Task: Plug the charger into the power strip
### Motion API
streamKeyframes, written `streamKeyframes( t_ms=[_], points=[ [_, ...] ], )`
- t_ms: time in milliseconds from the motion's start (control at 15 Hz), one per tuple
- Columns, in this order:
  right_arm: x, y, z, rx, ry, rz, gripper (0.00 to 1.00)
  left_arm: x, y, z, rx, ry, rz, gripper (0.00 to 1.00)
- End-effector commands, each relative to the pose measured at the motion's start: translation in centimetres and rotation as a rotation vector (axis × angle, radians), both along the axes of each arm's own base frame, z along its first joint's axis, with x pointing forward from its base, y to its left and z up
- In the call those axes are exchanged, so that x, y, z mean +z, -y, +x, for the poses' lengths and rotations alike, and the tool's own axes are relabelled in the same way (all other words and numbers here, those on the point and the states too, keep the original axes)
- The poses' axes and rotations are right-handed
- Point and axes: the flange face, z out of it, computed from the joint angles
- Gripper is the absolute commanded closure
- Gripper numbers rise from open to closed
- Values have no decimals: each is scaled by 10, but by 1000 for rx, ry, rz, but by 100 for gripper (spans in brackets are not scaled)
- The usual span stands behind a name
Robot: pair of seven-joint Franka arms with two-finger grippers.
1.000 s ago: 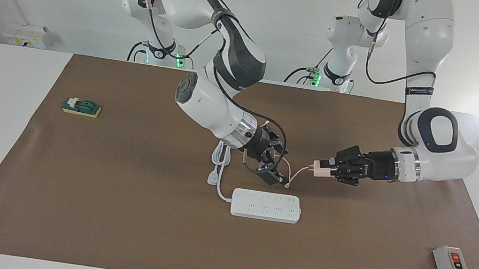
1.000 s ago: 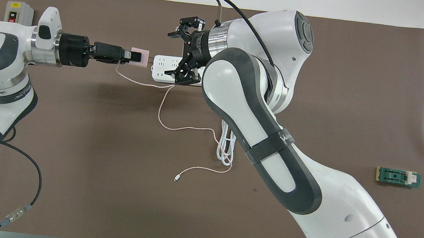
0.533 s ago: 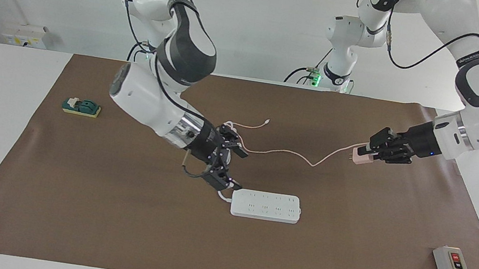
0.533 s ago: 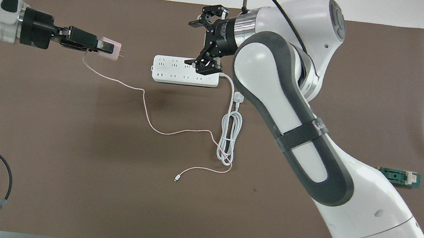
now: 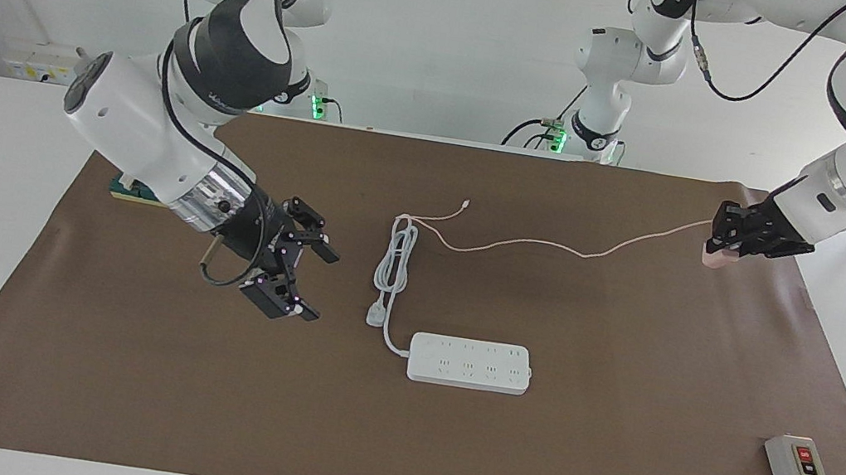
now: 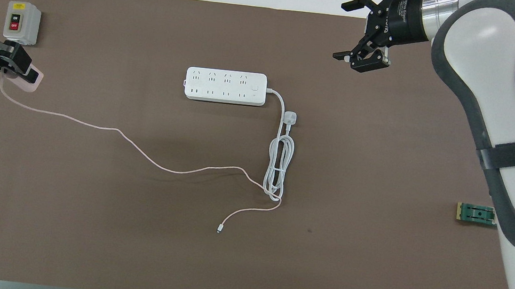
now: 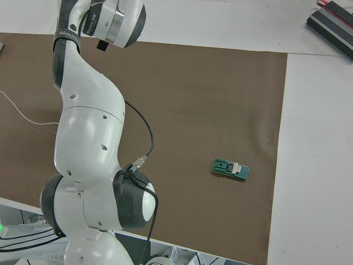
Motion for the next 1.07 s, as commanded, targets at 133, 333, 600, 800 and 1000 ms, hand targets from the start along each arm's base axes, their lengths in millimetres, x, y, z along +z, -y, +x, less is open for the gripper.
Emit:
streamKeyframes(
  t_ms=[133,333,600,800,1000],
  points=[
    [8,46,-22,248,57,-142,0,10,17,5,-50,60,23,100],
    [11,84,-40,416,118,-213,0,5,20,5,-11,39,34,100],
    [12,130,-69,684,215,-309,0,5,19,5,110,47,181,100],
    [16,165,-91,925,299,-394,0,16,14,-3,128,46,191,100],
    [33,175,-113,1215,372,-497,0,17,12,3,183,74,190,100]
  ],
)
